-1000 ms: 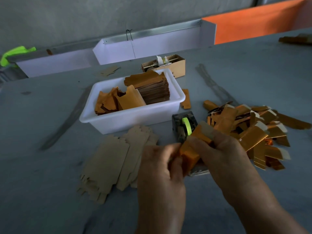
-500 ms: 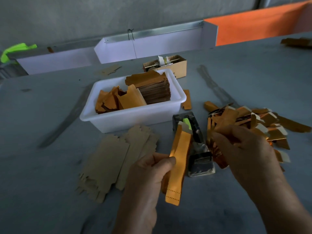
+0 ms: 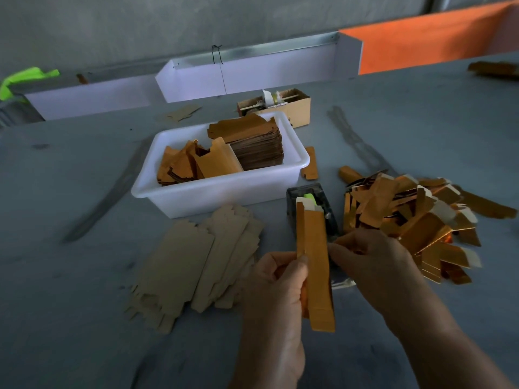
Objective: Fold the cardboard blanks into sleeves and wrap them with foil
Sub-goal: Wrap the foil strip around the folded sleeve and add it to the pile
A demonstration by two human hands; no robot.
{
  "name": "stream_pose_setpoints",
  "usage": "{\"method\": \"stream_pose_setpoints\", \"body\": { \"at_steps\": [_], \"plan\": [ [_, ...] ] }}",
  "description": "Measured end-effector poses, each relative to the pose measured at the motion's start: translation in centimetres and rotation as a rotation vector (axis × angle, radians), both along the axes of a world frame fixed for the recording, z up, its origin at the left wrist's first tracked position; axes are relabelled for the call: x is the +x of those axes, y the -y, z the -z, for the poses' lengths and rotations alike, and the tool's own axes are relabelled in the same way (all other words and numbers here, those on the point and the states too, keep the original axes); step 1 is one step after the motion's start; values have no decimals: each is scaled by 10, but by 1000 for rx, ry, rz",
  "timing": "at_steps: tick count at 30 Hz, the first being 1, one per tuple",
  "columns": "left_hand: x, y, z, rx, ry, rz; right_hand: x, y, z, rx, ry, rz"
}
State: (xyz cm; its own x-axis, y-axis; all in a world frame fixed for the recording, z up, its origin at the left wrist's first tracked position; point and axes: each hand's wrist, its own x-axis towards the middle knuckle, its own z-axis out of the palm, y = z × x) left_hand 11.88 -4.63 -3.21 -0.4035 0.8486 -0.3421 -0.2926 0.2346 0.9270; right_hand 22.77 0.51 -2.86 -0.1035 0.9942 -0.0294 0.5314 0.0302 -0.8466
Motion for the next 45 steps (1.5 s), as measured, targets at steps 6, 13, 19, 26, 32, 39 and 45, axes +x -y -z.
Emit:
{"method": "stream_pose_setpoints", "body": {
  "at_steps": [6,13,19,26,32,39,45],
  "plan": [
    [0,-1,3,9,-16,1,-4,-1,4,-34,-69,33],
    [0,-2,6,10,4,-13,-3,5,12,14,-283,177],
    [0,-3,6,18,11,-1,4,16,12,101,59,70],
    [3,-7,1,86,-182,47,-4,24,17,263,178,137],
    [-3,-13,-5,87,-464,184,-5,27,27,304,179,156],
    [-3,-16,-8,35,-616,249,1,25,14,350,381,53],
    [-13,-13,-9,8,-214,252,22,22,-14,97,-166,20]
  ]
}}
